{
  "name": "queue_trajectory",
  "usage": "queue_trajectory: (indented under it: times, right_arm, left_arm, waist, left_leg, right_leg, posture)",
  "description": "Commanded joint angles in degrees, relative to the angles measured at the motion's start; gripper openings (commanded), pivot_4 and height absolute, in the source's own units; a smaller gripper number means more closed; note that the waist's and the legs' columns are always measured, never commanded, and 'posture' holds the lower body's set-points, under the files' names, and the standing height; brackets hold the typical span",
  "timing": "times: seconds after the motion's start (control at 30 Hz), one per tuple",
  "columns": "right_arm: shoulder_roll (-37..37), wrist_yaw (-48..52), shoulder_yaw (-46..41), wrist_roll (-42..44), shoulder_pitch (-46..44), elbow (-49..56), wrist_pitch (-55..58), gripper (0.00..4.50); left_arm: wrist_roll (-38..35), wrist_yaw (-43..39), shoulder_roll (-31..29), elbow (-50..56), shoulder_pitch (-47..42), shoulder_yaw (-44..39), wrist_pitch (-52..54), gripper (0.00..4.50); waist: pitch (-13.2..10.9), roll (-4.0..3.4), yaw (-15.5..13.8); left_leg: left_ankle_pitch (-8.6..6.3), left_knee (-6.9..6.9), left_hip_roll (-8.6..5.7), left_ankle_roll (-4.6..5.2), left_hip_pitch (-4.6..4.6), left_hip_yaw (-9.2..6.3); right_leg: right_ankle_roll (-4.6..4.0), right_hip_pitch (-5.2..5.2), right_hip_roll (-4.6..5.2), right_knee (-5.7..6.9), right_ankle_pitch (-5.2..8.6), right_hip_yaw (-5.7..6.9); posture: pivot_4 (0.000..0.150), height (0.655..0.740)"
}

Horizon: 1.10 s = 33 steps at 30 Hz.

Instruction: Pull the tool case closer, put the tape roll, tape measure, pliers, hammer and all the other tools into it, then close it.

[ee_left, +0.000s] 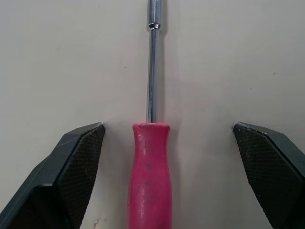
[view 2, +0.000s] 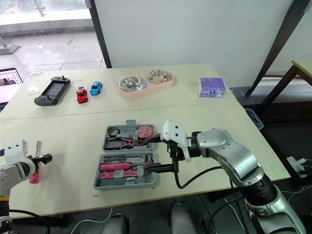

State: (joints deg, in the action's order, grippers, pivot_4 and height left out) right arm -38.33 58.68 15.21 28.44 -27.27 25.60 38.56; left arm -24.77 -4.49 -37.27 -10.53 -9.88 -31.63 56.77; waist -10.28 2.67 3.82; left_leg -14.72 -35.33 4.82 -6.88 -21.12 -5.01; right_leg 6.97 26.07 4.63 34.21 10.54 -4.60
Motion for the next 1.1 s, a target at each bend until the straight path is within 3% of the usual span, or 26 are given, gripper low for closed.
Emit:
queue_trajectory:
  times: [0.03, 0.17, 0.3, 0.53, 0.73, 0.93, 1.0, 1.1]
  right_arm:
    - [0.31, -0.47, -0.92, 0.43, -0.31, 1.75, -0.20, 4.45]
    - [0.38, -0.62, -0.44, 0.33, -0.25, 1.78, -0.09, 4.50]
    - [0.28, -0.67, -0.15, 0.04, -0.06, 1.69, -0.15, 4.50]
    - [0.49, -1.01, 0.20, -0.55, -0.23, 1.24, -0.35, 4.50]
    - [0.63, -1.51, 0.11, -1.02, -0.20, 1.22, -0.23, 4.50]
    - [0.87, -2.89, -0.76, -1.12, 0.41, 1.65, 0.35, 4.50]
    - [0.65, -3.21, -1.12, -1.14, 0.66, 1.69, 0.45, 4.50]
    - [0.30, -3.48, -1.88, -1.11, 0.66, 1.15, 0.45, 4.50]
  left_arm:
    - [0.95, 0.47, 1.06, -0.75, 1.30, -0.65, 1.64, 4.50]
    - [1.09, 0.33, 1.48, 0.27, 1.41, -1.16, 2.48, 2.75]
    - [1.09, 0.50, 2.06, 1.03, 1.36, -2.00, 3.22, 0.55]
    - [1.39, 0.70, 3.21, 2.97, 1.10, -2.64, 4.01, 0.46]
    - [1.39, -2.09, 2.67, 9.83, -0.51, -1.88, -2.34, 0.46]
    - [2.82, -15.77, -5.30, 21.58, 2.96, 5.64, -13.14, 0.46]
    - [2.40, -23.86, -8.91, 24.57, 4.92, 8.66, -17.77, 0.46]
    - [-0.75, -37.48, -17.96, 29.23, 8.31, 14.49, -15.49, 0.46]
  waist:
    - [0.00, 0.00, 0.04]
    - [0.00, -0.02, 0.17]
    - [0.00, -0.03, 0.11]
    - [0.00, -0.06, 0.14]
    - [-0.02, -0.02, -0.33]
    - [-0.04, 0.14, -0.75]
    - [-0.04, 0.12, -0.91]
    - [-0.10, 0.03, -0.84]
  left_leg:
    - [0.00, 0.00, 0.00, 0.00, 0.00, 0.00]
    - [0.00, 0.01, 0.00, 0.00, 0.03, 0.00]
    - [0.00, 0.01, 0.00, 0.00, 0.03, 0.00]
    - [0.00, 0.03, -0.01, 0.00, 0.03, 0.00]
    - [0.00, 0.03, -0.01, 0.00, -0.01, -0.01]
    - [0.01, -0.04, -0.01, -0.03, -0.23, -0.04]
    - [0.01, -0.01, 0.00, -0.03, -0.26, -0.04]
    - [0.00, 0.10, 0.01, -0.02, -0.29, 0.00]
  right_leg:
    - [0.00, 0.00, 0.00, 0.00, 0.00, 0.00]
    - [0.00, 0.00, 0.00, 0.01, 0.00, 0.00]
    - [0.00, -0.02, 0.00, 0.00, 0.00, 0.00]
    - [0.00, -0.05, 0.01, -0.05, 0.00, 0.00]
    - [0.00, -0.04, 0.00, -0.05, 0.00, 0.01]
    - [-0.08, 0.14, 0.00, -0.09, -0.05, 0.01]
    - [-0.09, 0.20, 0.01, -0.09, -0.05, 0.01]
    - [-0.10, 0.31, 0.00, -0.11, -0.05, 0.00]
  posture:
    - [0.150, 0.7387]
    - [0.150, 0.7387]
    - [0.150, 0.7387]
    - [0.150, 0.7387]
    - [0.150, 0.7387]
    - [0.150, 0.7387]
    - [0.150, 0.7387]
    - [0.150, 0.7387]
